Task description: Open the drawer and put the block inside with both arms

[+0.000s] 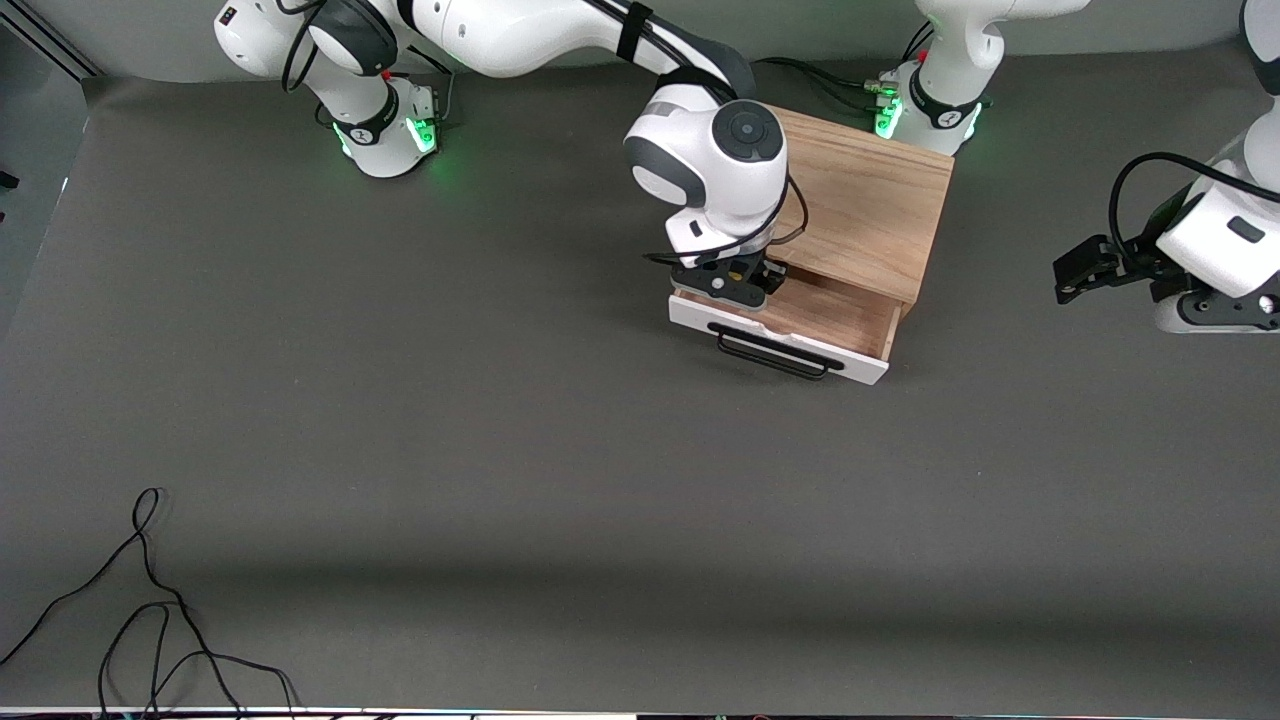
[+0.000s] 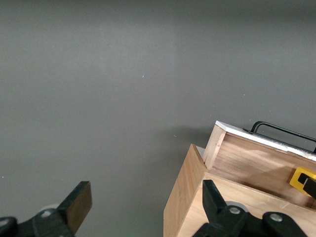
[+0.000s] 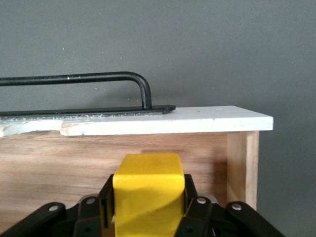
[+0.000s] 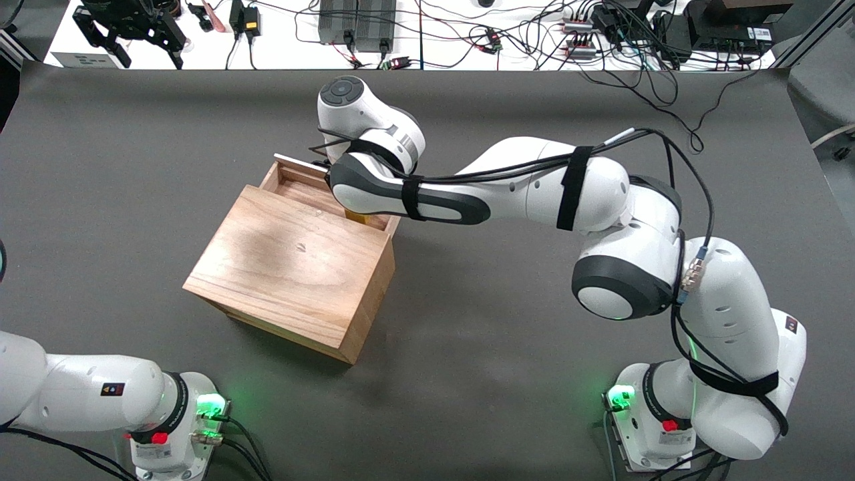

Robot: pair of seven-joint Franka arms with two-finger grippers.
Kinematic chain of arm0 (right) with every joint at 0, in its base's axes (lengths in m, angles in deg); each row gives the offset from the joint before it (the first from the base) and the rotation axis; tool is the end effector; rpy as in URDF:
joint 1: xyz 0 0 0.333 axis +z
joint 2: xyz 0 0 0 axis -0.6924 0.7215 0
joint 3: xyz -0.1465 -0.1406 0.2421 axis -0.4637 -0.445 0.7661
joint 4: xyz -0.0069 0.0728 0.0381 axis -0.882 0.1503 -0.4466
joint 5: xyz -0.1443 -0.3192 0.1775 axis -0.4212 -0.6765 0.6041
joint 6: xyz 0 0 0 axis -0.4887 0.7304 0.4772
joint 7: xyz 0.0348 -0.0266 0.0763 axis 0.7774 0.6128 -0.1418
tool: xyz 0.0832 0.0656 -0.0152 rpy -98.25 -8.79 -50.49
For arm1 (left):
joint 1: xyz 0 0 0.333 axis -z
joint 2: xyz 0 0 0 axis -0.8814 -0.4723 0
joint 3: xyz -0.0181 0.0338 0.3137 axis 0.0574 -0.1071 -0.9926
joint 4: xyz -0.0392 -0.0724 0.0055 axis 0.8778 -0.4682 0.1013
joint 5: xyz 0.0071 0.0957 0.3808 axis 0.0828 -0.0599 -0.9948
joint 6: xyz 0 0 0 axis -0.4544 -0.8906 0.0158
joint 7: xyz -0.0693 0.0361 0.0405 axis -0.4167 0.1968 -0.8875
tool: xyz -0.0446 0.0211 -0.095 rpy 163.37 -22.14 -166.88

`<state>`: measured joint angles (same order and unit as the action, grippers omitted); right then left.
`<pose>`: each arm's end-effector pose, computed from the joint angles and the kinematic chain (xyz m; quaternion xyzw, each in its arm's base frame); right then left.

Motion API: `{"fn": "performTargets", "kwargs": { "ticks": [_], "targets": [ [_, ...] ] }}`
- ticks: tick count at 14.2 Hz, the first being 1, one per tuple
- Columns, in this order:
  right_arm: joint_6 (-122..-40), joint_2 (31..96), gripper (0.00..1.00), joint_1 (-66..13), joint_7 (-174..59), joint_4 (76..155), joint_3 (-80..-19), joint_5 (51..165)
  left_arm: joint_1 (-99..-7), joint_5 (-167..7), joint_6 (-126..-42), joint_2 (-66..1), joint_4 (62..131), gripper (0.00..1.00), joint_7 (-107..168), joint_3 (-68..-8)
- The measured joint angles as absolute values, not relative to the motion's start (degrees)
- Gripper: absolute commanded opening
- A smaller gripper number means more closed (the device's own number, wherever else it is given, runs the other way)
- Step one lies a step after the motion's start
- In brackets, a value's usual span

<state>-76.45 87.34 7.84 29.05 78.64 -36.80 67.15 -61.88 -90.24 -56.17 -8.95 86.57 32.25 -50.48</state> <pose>0.4267 0.6381 0.3330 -0.9787 0.2042 0.0105 0.0163 0.5606 -0.0544 0.6073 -0.9997 0.0094 0.0183 0.0120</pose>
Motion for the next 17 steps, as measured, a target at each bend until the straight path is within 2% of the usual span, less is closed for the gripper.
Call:
{"fn": "performTargets", "kwargs": {
  "ticks": [6,11,14,17],
  "targets": [
    [-74.40,85.83,1.00,7.77,29.05,77.50,-36.87,64.72,-62.31,-90.26,-54.92,-8.26,87.45,1.00,32.46,-49.84],
    [-67.31,78.05,1.00,5.99,26.59,76.67,-37.60,64.51,-62.65,-90.26,-54.93,-8.27,87.95,1.00,32.57,-49.85],
    [-59.35,72.20,1.00,0.13,18.17,76.95,-37.87,65.37,-62.90,-90.26,-54.94,-8.33,87.98,1.00,32.61,-49.94],
    [-57.13,65.30,1.00,-10.62,6.15,80.65,-38.03,69.20,-63.03,-90.25,-54.97,-8.46,88.01,1.00,32.67,-49.96]
  ]
}}
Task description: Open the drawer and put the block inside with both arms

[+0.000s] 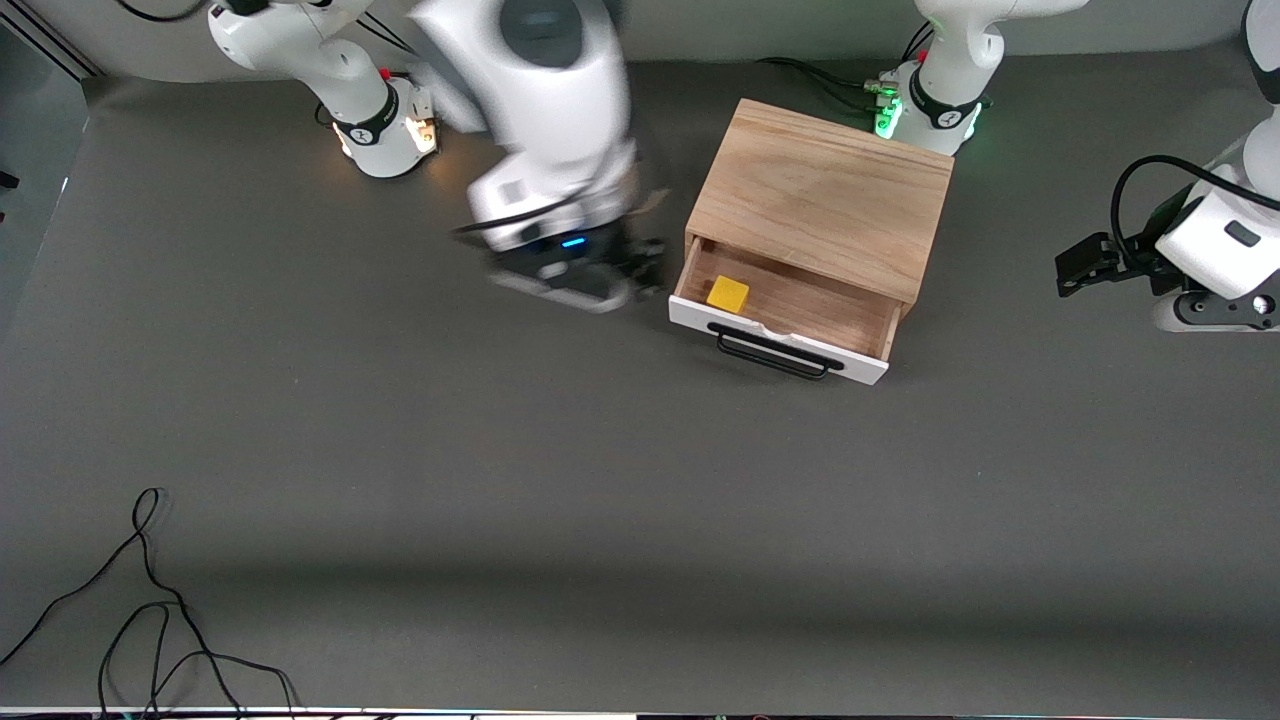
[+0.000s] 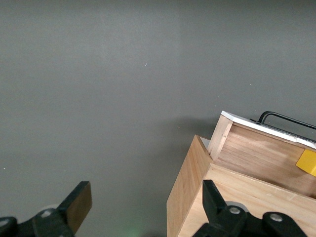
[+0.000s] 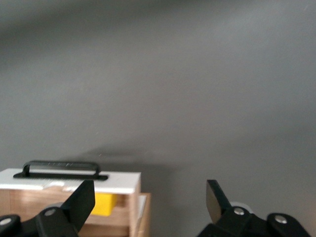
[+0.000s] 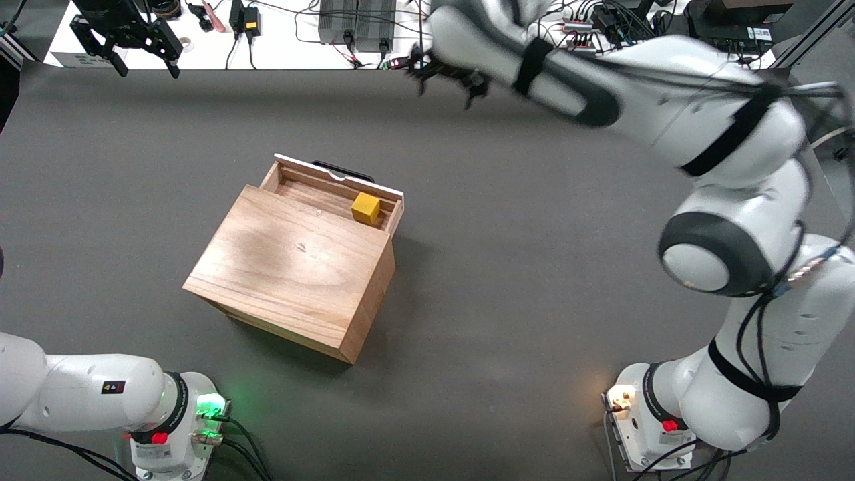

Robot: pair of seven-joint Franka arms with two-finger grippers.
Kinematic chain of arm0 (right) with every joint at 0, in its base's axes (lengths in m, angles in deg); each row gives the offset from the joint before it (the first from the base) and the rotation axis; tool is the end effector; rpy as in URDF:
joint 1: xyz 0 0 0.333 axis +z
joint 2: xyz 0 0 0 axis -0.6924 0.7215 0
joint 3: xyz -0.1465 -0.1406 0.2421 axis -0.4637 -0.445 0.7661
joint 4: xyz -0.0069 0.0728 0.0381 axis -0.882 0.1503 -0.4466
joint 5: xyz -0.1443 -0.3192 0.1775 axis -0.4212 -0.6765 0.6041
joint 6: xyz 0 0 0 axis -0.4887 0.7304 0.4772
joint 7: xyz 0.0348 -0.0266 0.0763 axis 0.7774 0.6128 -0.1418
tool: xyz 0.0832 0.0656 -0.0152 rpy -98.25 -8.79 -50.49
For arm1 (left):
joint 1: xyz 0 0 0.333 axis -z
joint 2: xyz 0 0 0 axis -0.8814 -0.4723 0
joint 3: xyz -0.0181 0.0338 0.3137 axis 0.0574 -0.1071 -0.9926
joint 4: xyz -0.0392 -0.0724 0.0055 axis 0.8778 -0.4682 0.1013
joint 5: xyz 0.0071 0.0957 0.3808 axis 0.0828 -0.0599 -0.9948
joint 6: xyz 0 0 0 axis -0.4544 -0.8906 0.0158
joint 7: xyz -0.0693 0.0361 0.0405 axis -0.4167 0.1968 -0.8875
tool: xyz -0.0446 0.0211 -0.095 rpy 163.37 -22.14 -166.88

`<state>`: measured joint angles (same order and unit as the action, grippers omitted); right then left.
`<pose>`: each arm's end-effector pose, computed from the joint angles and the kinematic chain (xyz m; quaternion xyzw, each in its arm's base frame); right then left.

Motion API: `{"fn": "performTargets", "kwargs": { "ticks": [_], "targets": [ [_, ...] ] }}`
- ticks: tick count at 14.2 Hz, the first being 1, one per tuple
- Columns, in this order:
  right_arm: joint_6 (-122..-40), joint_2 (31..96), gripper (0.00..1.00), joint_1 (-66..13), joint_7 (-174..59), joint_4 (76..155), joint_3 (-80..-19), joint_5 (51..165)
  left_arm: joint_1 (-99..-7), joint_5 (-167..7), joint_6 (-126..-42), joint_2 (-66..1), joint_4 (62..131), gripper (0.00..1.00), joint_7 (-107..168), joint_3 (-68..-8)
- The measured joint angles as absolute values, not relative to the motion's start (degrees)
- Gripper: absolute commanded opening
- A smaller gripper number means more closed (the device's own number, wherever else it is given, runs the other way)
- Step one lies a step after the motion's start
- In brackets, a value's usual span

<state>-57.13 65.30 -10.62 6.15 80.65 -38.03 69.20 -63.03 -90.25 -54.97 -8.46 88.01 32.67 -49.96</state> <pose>0.5425 0.4161 0.5659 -0.9849 0.1725 -0.0050 0.0172 0.5555 -0.0479 0.5986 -0.9992 0.0076 0.0371 0.0138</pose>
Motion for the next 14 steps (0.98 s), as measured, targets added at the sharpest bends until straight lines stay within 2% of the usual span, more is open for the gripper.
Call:
{"fn": "performTargets", "kwargs": {
  "ticks": [3,6,10,14],
  "targets": [
    [-56.78,59.19,1.00,-21.80,-6.39,86.88,-38.19,71.87,-63.04,-90.25,-54.99,-8.46,88.02,1.00,32.70,-49.91],
    [-56.78,54.09,1.00,-29.48,-17.83,93.17,-39.61,72.23,-63.05,-90.25,-55.01,-8.47,88.03,1.00,32.72,-49.91],
    [-57.06,47.50,1.00,-32.60,-29.98,100.39,-46.01,72.37,-63.05,-90.25,-55.03,-8.47,88.03,1.00,32.73,-49.91],
    [-63.83,36.80,1.00,-38.98,-39.09,115.01,-45.88,72.38,-63.05,-90.25,-55.03,-8.48,88.03,1.00,32.74,-49.89]
  ]
}}
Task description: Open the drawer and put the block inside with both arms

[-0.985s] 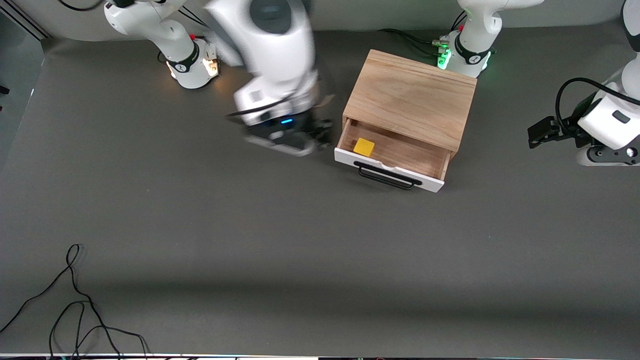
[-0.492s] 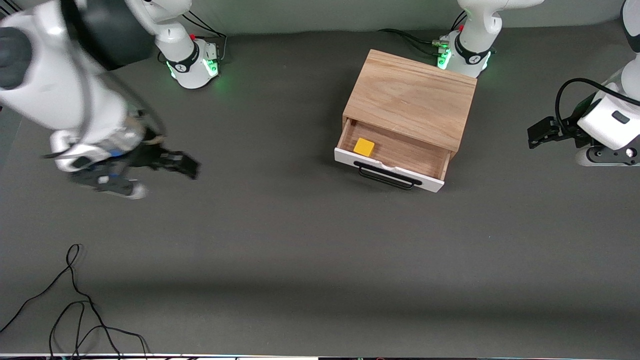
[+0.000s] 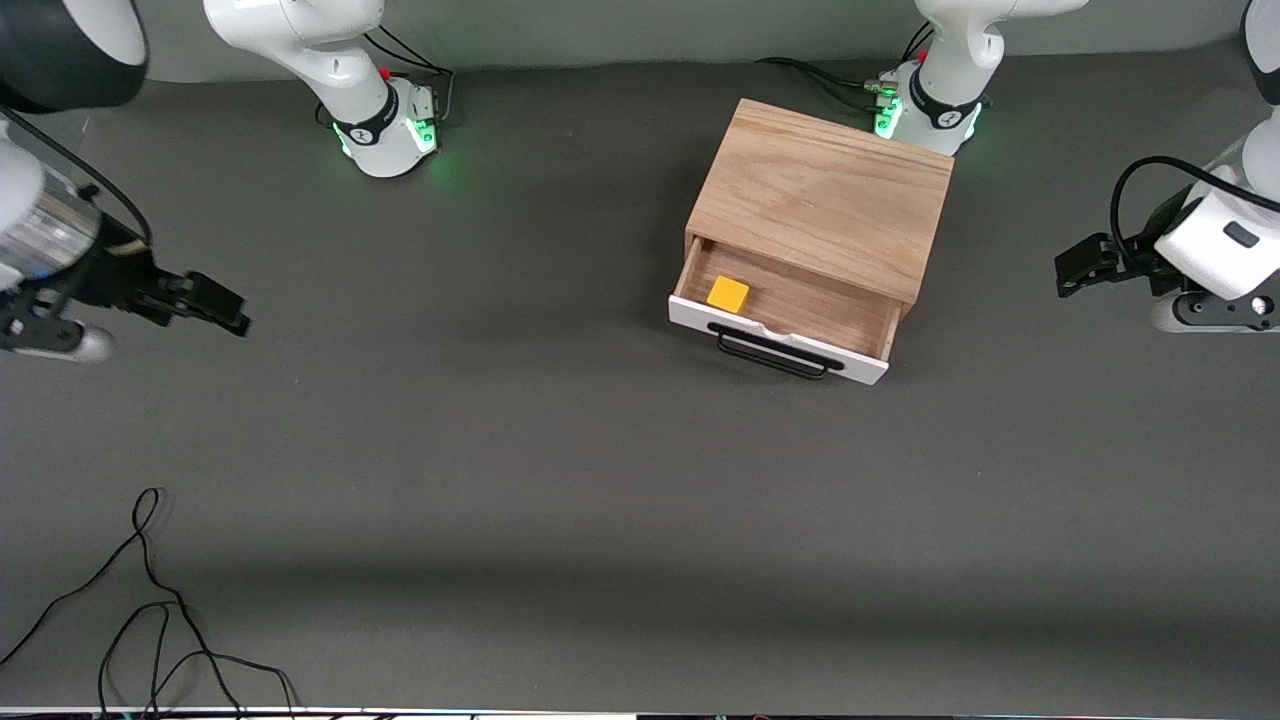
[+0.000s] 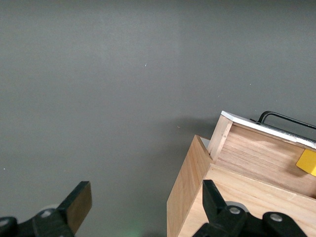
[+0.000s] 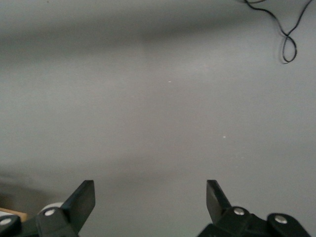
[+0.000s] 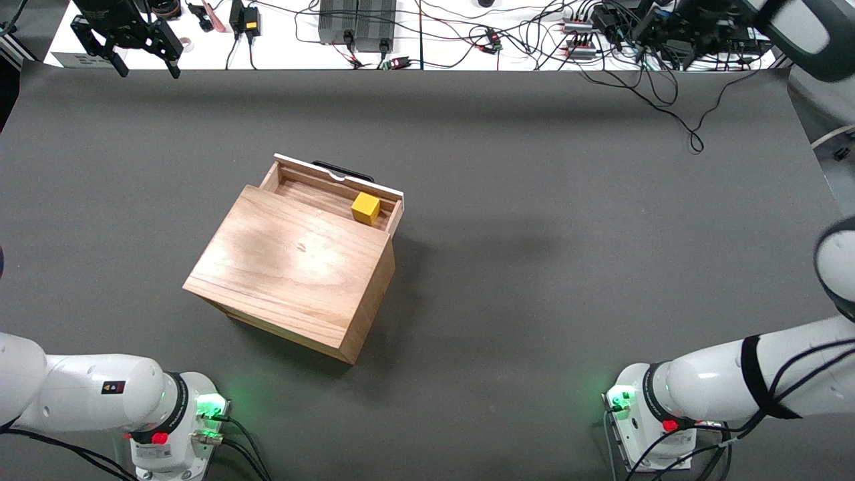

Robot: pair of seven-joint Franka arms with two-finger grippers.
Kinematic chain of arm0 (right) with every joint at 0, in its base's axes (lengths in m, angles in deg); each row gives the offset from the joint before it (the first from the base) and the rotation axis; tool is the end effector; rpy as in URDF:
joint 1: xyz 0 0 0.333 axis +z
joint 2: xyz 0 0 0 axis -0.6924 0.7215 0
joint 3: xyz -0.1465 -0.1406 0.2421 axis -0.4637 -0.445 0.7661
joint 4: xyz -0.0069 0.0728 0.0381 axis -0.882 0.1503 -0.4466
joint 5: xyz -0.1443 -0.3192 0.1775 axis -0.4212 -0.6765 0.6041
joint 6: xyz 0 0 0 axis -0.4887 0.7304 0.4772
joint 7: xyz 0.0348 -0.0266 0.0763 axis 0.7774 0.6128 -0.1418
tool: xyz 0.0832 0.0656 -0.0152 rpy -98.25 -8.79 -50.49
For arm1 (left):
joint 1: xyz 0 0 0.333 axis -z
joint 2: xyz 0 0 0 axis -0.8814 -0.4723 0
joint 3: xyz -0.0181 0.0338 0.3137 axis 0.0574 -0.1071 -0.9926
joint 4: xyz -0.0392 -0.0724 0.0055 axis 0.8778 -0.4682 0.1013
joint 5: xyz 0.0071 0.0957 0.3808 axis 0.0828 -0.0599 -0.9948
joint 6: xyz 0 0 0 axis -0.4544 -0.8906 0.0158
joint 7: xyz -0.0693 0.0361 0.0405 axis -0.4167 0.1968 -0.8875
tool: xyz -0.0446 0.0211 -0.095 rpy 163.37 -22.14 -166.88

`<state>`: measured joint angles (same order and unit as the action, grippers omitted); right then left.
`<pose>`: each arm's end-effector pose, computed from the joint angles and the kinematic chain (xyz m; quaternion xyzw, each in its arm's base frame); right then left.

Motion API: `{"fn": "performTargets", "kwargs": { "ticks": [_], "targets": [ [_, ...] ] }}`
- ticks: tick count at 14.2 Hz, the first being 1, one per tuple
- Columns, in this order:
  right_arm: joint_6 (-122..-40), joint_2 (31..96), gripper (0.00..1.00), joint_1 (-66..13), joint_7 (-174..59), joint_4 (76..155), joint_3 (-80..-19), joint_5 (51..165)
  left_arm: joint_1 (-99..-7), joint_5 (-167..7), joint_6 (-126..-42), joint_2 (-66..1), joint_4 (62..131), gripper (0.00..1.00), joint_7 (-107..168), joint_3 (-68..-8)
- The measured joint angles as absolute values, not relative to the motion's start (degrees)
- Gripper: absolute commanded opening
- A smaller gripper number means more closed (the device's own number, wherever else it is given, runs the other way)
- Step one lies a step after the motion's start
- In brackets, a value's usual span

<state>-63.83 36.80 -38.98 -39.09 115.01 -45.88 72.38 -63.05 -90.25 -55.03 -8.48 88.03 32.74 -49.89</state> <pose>0.5466 0.0304 0.5963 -0.9955 0.0907 -0.0204 0.0170 0.5556 -0.0484 0.5983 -0.9992 0.0086 0.0369 0.0138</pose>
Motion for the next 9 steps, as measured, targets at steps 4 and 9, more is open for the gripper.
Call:
{"fn": "performTargets", "kwargs": {
  "ticks": [4,9],
  "targets": [
    [-65.27,32.26,1.00,-44.72,-43.60,121.30,-41.60,72.38,-63.06,-90.25,-55.03,-8.50,88.03,1.00,32.74,-49.88],
    [-65.46,32.69,1.00,-45.17,-45.42,120.73,-41.27,72.38,-63.06,-90.25,-55.05,-8.51,88.03,1.00,32.74,-49.88]
  ]
}}
